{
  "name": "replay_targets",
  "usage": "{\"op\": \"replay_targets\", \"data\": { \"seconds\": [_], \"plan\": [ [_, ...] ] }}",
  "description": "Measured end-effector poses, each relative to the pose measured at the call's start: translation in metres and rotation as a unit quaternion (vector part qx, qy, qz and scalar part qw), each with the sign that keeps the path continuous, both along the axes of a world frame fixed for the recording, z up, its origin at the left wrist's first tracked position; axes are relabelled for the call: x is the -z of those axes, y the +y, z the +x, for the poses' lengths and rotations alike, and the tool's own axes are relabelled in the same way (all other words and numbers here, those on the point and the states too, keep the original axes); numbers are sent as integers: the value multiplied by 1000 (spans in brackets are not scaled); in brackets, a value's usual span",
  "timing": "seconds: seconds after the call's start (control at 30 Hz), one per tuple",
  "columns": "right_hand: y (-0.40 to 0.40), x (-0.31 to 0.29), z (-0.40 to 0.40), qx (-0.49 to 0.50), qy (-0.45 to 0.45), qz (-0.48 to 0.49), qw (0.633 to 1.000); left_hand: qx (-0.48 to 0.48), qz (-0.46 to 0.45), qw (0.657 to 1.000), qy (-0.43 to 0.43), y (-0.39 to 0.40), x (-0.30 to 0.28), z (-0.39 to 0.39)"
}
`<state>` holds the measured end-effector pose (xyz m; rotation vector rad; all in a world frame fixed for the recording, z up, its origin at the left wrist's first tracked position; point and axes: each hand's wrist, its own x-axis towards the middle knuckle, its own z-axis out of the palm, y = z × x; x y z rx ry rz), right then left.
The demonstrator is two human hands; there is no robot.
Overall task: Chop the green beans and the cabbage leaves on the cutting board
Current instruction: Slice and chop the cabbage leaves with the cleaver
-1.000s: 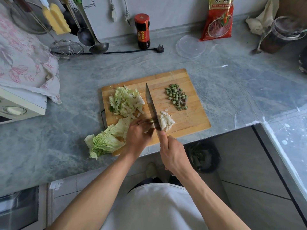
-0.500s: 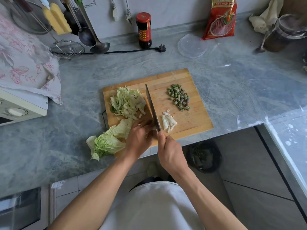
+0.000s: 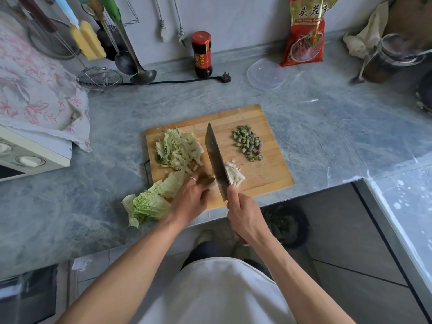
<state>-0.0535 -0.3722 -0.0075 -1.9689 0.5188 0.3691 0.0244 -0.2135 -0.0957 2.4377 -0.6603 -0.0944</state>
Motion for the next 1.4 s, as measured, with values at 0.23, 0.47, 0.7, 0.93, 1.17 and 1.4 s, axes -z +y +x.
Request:
{"op": "replay_targets", "data": {
  "seconds": [0.23, 0.47, 0.7, 0.93, 1.17, 1.4],
  "plan": [
    [10, -13, -3, 9, 12, -8, 1000, -7, -22, 999, -28, 3, 3, -2],
    [17, -12, -6, 18, 45, -39, 998, 12, -28, 998, -50, 4, 6, 0],
    [24, -6, -5, 21, 26, -66, 997, 20, -25, 999, -41, 5, 4, 1],
    [40, -3, 3, 17, -8, -102, 995, 29, -57, 997, -32, 4, -2, 2],
    [41, 3, 16, 122, -7, -13, 992, 19, -12, 1000, -7, 7, 6, 3],
    [33, -7, -6, 54, 32, -21, 998, 33, -37, 999, -13, 9, 1, 4]
  ]
}}
